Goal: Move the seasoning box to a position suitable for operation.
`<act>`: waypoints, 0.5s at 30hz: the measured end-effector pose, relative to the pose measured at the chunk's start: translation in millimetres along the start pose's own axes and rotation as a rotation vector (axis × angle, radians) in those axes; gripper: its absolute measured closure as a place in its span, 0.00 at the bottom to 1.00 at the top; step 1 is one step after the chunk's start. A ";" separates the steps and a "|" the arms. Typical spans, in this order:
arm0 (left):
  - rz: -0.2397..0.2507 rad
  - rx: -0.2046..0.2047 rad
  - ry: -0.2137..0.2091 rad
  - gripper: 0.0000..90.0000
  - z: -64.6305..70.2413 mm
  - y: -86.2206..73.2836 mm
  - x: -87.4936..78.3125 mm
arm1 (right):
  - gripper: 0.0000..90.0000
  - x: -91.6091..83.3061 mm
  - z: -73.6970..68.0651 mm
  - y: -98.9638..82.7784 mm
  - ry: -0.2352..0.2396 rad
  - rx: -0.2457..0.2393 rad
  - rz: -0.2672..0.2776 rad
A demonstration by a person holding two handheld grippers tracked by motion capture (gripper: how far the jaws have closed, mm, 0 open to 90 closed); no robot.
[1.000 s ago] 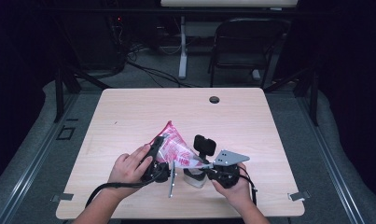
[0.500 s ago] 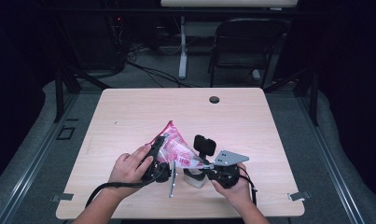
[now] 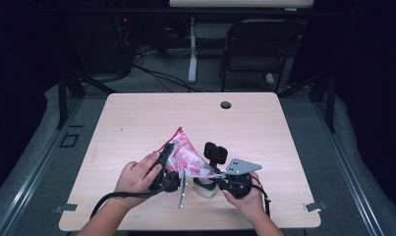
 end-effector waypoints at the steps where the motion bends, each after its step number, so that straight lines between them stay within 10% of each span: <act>1: 0.000 0.000 0.000 0.76 0.0 0.0 0.0 | 0.99 0.0 0.0 0.0 0.000 0.000 0.000; 15: 0.015 -0.003 0.009 0.76 -0.1 0.8 0.8 | 0.99 -0.1 0.4 -0.1 0.000 0.005 0.003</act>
Point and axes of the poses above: each handheld gripper's, and its own axes: x roughly forward along the jaws, y roughly out of its top, z roughly to its right, the point moved 5 cm from there along x, roughly forward along the jaws, and after that the axes turned 10 degrees about z, right-handed, at the moved point
